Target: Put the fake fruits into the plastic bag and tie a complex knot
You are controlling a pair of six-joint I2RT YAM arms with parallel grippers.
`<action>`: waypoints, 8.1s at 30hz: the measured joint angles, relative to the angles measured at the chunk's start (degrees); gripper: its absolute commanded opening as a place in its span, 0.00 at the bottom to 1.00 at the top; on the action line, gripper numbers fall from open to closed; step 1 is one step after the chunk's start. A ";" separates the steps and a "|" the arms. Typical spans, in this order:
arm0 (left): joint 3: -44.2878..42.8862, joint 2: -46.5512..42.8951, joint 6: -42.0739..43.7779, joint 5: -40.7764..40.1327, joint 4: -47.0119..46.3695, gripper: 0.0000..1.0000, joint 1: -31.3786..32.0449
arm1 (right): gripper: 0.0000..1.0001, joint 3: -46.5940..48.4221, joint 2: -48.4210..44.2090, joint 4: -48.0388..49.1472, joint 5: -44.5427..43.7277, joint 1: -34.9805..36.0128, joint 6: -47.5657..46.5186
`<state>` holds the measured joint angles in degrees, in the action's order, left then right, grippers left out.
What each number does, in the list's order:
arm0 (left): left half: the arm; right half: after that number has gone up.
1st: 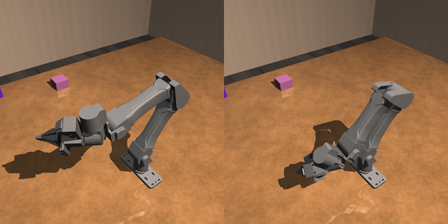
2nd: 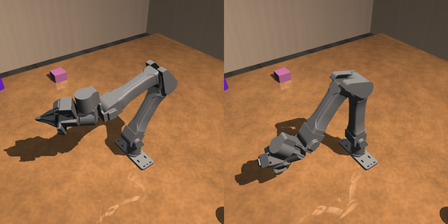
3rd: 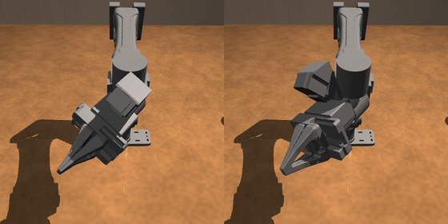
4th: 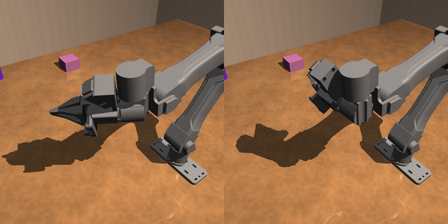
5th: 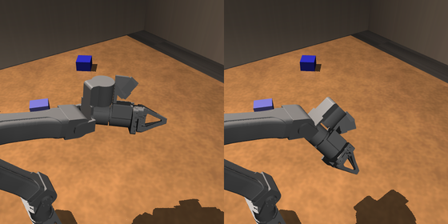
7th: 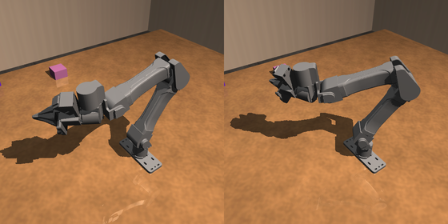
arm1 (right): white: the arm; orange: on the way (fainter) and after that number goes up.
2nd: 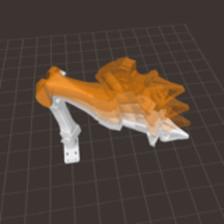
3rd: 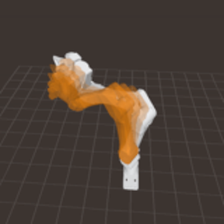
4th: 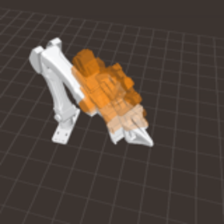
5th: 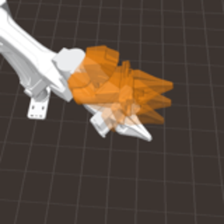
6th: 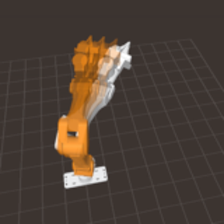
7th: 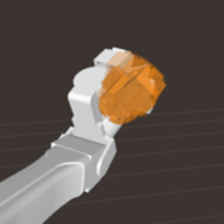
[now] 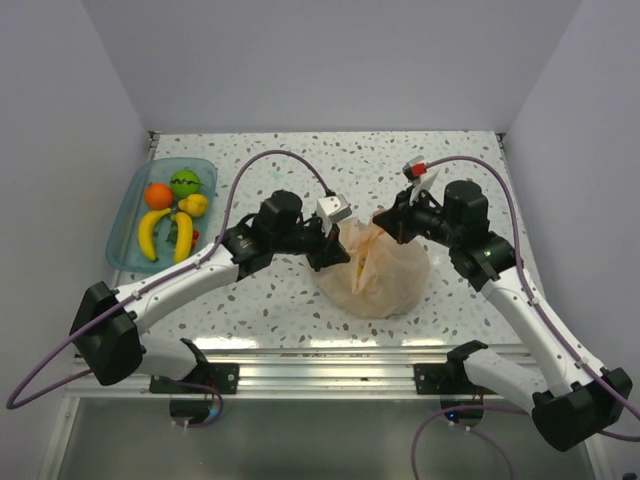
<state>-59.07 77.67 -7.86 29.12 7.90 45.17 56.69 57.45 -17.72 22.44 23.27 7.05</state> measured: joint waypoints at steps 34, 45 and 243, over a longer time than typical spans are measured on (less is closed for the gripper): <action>0.90 9.60 -23.96 7.65 -13.00 0.00 1.40 | 0.98 -0.22 -2.23 -8.28 8.24 -6.10 -10.29; 0.90 9.11 -21.38 9.64 -12.90 0.00 0.98 | 0.92 2.93 5.79 -25.68 24.48 -12.79 -41.29; -0.83 9.77 -7.52 18.18 -3.34 0.00 -7.91 | 0.20 0.63 13.22 -17.59 29.35 -16.85 -11.69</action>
<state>-59.90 87.44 -15.38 47.31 4.56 37.26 57.32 70.67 -35.31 51.79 6.42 -4.64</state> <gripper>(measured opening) 0.028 0.210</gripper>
